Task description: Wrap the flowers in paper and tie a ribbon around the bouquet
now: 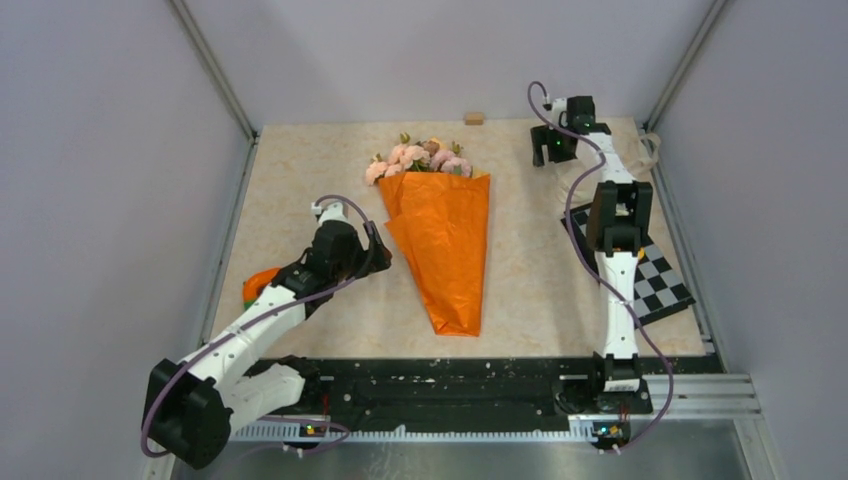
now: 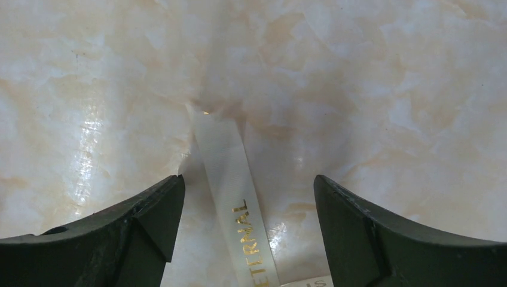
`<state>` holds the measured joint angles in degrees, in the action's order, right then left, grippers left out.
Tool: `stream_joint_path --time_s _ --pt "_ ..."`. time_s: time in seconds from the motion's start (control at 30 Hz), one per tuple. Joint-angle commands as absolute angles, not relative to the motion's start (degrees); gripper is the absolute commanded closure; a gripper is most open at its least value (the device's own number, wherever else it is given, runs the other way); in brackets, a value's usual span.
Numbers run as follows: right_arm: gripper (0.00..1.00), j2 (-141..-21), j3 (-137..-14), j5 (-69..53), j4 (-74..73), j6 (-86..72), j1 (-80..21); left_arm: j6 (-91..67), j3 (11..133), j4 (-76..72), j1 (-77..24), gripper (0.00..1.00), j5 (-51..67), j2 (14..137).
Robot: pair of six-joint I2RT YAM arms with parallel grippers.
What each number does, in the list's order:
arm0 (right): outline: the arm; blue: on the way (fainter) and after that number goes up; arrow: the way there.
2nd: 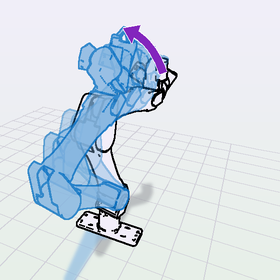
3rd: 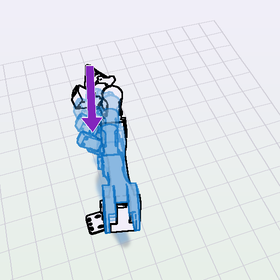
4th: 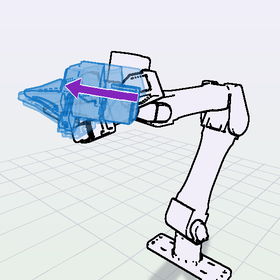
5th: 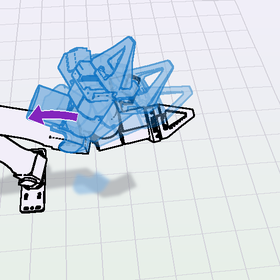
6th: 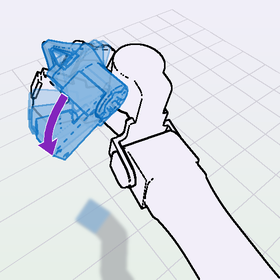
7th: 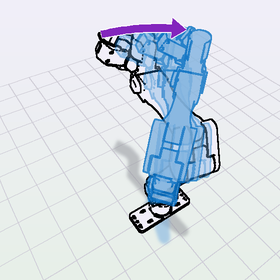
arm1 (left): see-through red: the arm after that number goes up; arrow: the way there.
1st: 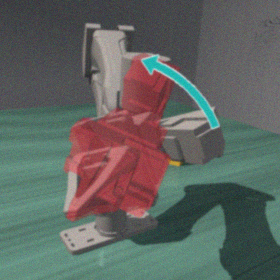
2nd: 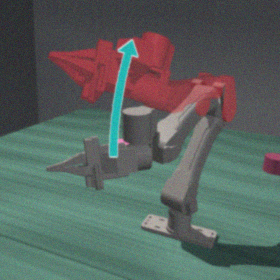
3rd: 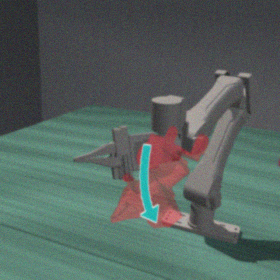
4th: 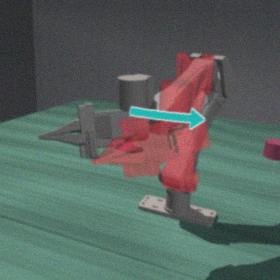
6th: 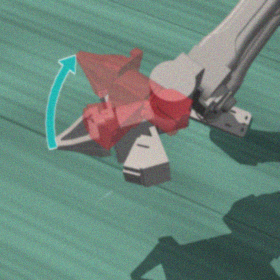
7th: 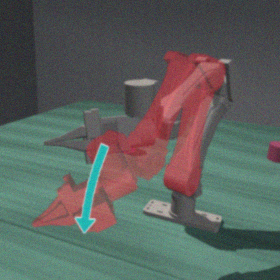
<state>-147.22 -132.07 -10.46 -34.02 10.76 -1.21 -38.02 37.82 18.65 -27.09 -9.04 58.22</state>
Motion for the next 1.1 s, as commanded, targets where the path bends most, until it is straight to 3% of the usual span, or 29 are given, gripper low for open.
stream_joint_path --time_s 0.0,0.13,0.3,0.43,0.73,0.83,1.07 --pt "0.23 -147.6 -130.6 -13.7 -40.9 11.9 -0.6 -38.6 38.5 18.7 -26.4 0.01 -8.9 59.0" --pt "0.36 -145.2 -125.9 -15.5 -42.7 11.7 -0.9 -38.9 38.3 18.6 -26.4 0.01 -8.0 58.7" --pt "0.40 -142.1 -118.9 -9.9 -44.5 16.5 -4.6 -39.4 37.6 18.6 -26.3 0.01 -8.0 57.8" --pt "0.50 -141.8 -117.1 -10.2 -45.9 17.9 -7.2 -39.5 37.0 18.5 -26.3 0.01 -7.8 57.2" --pt "0.80 -143.1 -119.1 -4.0 -46.8 17.0 -10.0 -39.6 35.5 19.7 -26.1 0.01 -9.5 54.2" --pt "1.00 -142.2 -118.5 -2.8 -45.2 16.3 -10.1 -39.6 34.9 19.6 -26.1 0.01 -9.8 53.2" --pt "1.00 -124.6 -107.8 -7.8 -29.0 13.6 -12.2 -38.2 34.9 17.3 -26.1 0.01 -4.1 51.3"
